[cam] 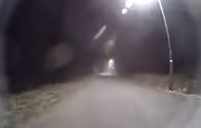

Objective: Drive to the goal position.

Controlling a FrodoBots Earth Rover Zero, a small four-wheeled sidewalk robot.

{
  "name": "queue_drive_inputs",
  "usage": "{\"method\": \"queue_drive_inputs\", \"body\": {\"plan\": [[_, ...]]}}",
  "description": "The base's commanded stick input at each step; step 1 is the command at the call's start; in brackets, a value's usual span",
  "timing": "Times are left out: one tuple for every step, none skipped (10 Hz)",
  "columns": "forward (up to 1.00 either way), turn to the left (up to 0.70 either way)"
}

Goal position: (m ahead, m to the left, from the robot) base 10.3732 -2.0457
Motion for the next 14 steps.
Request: {"method": "queue_drive_inputs", "body": {"plan": [[1.0, 0.0], [1.0, 0.0], [1.0, 0.0], [1.0, 0.0], [1.0, 0.0], [1.0, 0.0], [1.0, 0.0], [1.0, 0.0], [1.0, 0.0], [1.0, 0.0], [1.0, 0.0], [1.0, 0.0], [1.0, 0.0], [1.0, 0.0]]}}
